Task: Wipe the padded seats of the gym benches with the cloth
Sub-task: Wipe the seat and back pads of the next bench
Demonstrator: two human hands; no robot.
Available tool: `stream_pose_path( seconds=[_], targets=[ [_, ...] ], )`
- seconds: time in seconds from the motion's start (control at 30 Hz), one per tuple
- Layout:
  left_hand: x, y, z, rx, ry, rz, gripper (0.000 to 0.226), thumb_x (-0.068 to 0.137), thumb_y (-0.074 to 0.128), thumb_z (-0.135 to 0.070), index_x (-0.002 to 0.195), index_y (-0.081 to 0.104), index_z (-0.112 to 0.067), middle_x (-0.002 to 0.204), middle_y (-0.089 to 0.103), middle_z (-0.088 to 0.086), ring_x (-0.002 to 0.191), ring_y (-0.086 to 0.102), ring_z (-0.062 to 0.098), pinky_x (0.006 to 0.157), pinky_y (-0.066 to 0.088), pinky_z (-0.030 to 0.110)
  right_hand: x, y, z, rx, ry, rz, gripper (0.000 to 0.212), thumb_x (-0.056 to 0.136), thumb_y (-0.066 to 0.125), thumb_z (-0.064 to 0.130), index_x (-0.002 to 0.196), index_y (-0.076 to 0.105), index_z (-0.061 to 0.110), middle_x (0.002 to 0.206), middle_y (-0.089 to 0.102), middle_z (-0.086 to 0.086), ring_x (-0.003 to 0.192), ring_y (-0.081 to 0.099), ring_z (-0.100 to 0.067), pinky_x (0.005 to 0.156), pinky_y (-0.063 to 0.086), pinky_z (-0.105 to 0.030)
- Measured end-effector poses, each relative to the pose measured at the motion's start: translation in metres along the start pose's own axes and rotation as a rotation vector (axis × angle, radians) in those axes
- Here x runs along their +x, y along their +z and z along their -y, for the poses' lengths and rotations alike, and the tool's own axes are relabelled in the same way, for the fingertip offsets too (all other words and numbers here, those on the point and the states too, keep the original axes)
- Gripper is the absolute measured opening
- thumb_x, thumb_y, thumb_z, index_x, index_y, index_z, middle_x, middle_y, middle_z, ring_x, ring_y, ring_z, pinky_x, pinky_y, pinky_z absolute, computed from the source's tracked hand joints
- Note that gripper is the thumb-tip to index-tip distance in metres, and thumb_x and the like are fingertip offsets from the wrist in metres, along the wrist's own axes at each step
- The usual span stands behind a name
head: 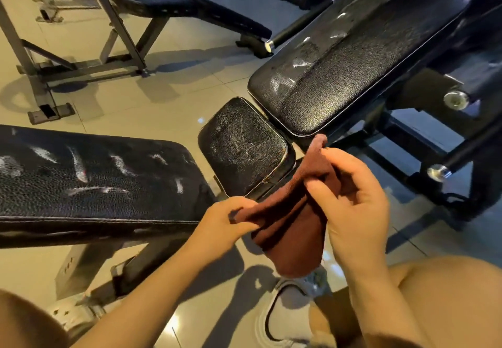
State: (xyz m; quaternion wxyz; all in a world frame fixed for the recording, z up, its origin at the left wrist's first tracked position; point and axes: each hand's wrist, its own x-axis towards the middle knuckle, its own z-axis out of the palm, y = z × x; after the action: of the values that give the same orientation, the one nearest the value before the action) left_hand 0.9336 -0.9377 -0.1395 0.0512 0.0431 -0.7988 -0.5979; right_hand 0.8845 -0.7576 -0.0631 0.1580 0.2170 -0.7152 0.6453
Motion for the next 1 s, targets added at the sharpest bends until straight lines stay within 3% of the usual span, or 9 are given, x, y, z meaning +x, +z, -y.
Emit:
stream_pose_path(
  seconds=[0.1, 0.23, 0.3, 0.43, 0.5, 0.63, 0.77, 0.87, 1.0],
  targets=[
    [-0.007, -0.007, -0.005, -0.081, -0.097, -0.026, 0.016, 0.085, 0.069, -0.003, 0.090, 0.071, -0.018, 0.074, 0.068, -0.007, 0.071, 0.065, 0.005, 0.062, 0.052, 0.021, 0.001, -0.017, -0.007, -0.083, 0.024, -0.005, 0.028, 0.072, 0.070, 0.029, 0.093, 0.065, 0.047, 0.101, 0.065, 0.005, 0.099, 0.063, -0.014, 0.088, 0.048, -0.025],
    [-0.010, -0.013, -0.017, -0.017, -0.095, -0.134, 0.023, 0.096, 0.054, -0.003, 0.092, 0.072, -0.018, 0.069, 0.067, -0.008, 0.059, 0.064, 0.005, 0.051, 0.051, 0.021, -0.011, -0.024, -0.030, -0.204, 0.132, -0.092, 0.023, 0.074, 0.072, 0.024, 0.078, 0.058, 0.042, 0.086, 0.056, 0.014, 0.082, 0.056, -0.006, 0.073, 0.045, -0.019],
    [-0.006, -0.013, -0.026, 0.060, -0.036, -0.222, 0.026, 0.095, 0.055, -0.004, 0.091, 0.072, -0.023, 0.069, 0.065, -0.013, 0.056, 0.061, 0.002, 0.051, 0.049, 0.020, -0.016, -0.024, -0.040, -0.274, 0.191, -0.116, 0.027, 0.082, 0.074, 0.016, 0.077, 0.055, 0.035, 0.085, 0.055, 0.009, 0.079, 0.054, -0.007, 0.070, 0.044, -0.023],
    [0.034, -0.016, -0.058, 0.019, 0.093, -0.460, 0.035, 0.091, 0.058, -0.005, 0.082, 0.066, -0.038, 0.075, 0.067, -0.026, 0.071, 0.062, -0.010, 0.067, 0.045, 0.009, 0.012, -0.016, -0.048, -0.430, 0.218, -0.204, 0.022, 0.084, 0.073, 0.019, 0.078, 0.053, 0.026, 0.086, 0.049, 0.009, 0.077, 0.046, 0.007, 0.067, 0.036, -0.007],
    [0.067, -0.015, -0.071, -0.031, 0.117, -0.484, 0.033, 0.092, 0.058, -0.008, 0.083, 0.066, -0.039, 0.080, 0.068, -0.022, 0.078, 0.064, -0.005, 0.074, 0.050, 0.016, 0.029, -0.006, -0.056, -0.534, 0.257, -0.227, 0.016, 0.087, 0.070, 0.024, 0.094, 0.056, 0.020, 0.102, 0.050, 0.002, 0.087, 0.045, 0.002, 0.083, 0.040, -0.018],
    [0.108, -0.009, -0.059, -0.014, 0.073, -0.472, 0.030, 0.091, 0.060, -0.011, 0.084, 0.064, -0.039, 0.079, 0.065, -0.016, 0.078, 0.064, 0.014, 0.082, 0.052, 0.040, 0.010, 0.042, -0.075, -0.716, -0.074, -0.110, 0.035, 0.090, 0.053, 0.017, 0.124, 0.057, 0.007, 0.128, 0.054, -0.014, 0.121, 0.047, -0.029, 0.103, 0.038, -0.042],
    [0.101, -0.008, -0.049, 0.010, 0.039, -0.398, 0.032, 0.094, 0.060, -0.017, 0.121, 0.057, -0.034, 0.108, 0.060, -0.020, 0.097, 0.059, -0.007, 0.094, 0.050, 0.026, 0.004, 0.084, -0.104, -0.924, -0.254, 0.205, 0.058, 0.091, 0.040, 0.025, 0.146, 0.040, 0.008, 0.154, 0.037, -0.012, 0.144, 0.026, -0.025, 0.120, 0.015, -0.046],
    [0.078, -0.020, -0.043, 0.012, 0.036, -0.418, 0.044, 0.097, 0.056, -0.017, 0.135, 0.046, -0.035, 0.124, 0.051, -0.017, 0.099, 0.053, -0.021, 0.084, 0.045, 0.006, 0.037, 0.083, -0.116, -0.920, -0.356, 0.168, 0.050, 0.092, 0.049, 0.030, 0.136, 0.055, 0.007, 0.145, 0.049, -0.015, 0.137, 0.036, -0.029, 0.111, 0.029, -0.046],
    [0.038, -0.028, -0.023, 0.237, 0.073, -0.463, 0.033, 0.097, 0.055, -0.023, 0.124, 0.048, -0.041, 0.119, 0.048, -0.025, 0.108, 0.050, -0.014, 0.084, 0.042, 0.007, 0.061, 0.079, -0.116, -0.955, -0.500, 0.185, 0.048, 0.089, 0.059, 0.035, 0.126, 0.064, 0.005, 0.135, 0.058, -0.014, 0.125, 0.045, -0.029, 0.093, 0.037, -0.042]
  ],
)
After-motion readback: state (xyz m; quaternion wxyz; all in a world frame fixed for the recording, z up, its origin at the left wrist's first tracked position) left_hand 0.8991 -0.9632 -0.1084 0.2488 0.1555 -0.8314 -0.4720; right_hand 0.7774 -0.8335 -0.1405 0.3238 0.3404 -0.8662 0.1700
